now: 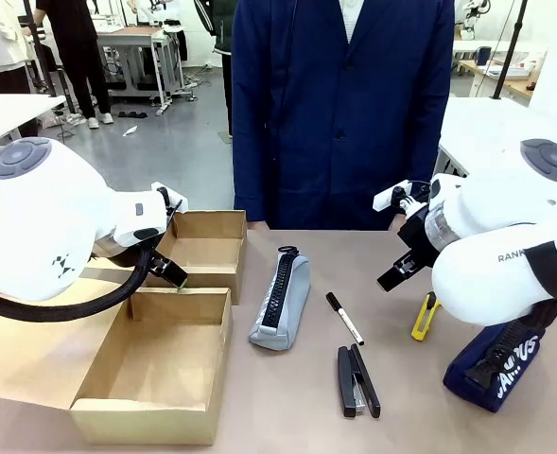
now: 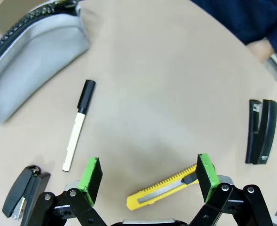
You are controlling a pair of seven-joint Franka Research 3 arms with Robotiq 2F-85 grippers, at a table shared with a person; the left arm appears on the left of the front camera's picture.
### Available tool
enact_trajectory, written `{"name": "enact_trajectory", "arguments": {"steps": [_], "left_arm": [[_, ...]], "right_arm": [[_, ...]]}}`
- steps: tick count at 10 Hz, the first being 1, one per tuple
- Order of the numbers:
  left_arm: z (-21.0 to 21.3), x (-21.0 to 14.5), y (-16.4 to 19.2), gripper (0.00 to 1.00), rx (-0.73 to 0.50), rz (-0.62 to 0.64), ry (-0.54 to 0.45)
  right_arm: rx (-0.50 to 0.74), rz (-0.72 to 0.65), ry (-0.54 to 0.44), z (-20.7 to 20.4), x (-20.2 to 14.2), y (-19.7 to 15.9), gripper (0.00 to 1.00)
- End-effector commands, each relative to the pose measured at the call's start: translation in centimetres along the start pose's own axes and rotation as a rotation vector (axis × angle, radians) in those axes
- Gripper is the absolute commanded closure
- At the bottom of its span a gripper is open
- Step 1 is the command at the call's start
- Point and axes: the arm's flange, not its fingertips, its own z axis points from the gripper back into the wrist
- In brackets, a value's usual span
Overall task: Place items inside the box.
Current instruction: Pick up a Pencil pouch or Stapler and place it inside the Mailer Box closest to the robot.
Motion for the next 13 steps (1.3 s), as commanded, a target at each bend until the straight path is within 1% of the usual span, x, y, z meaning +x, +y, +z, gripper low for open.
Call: {"name": "enact_trajectory", "arguments": {"steps": [1, 6, 7, 8, 9, 10, 11, 12, 13], "left_arm": [[0.0, 0.0, 0.0, 0.00, 0.000, 0.000, 0.000], [0.0, 0.0, 0.0, 0.00, 0.000, 0.000, 0.000], [0.0, 0.0, 0.0, 0.00, 0.000, 0.000, 0.000], [3.3, 0.3, 0.1, 0.00, -0.059, -0.023, -0.049], [7.4, 0.6, 0.2, 0.00, -0.169, -0.004, -0.072], [12.6, 0.8, -0.2, 0.00, -0.210, 0.070, -0.006], [17.8, 0.7, 0.6, 0.00, -0.246, 0.068, -0.036], [21.6, 0.3, 2.4, 0.00, -0.287, 0.081, -0.068], [24.0, -0.7, 4.9, 0.00, -0.340, 0.163, -0.086]], "right_arm": [[0.000, -0.001, 0.000, 0.0, 0.0, 0.0, 0.00], [0.000, 0.000, 0.000, 0.0, 0.0, 0.0, 0.00], [-0.015, 0.011, -0.015, 1.2, 0.6, -0.4, 0.00], [0.003, -0.028, -0.027, 2.8, 1.6, -0.8, 0.00], [-0.020, -0.126, 0.009, 5.0, 2.7, -1.7, 0.00], [0.066, -0.235, 0.073, 8.6, 3.6, -3.8, 0.00], [0.140, -0.399, 0.044, 13.3, 4.6, -6.9, 0.00], [0.182, -0.529, -0.012, 18.0, 4.2, -9.4, 0.00], [0.322, -0.651, -0.058, 22.1, 2.1, -11.7, 0.00]]}}
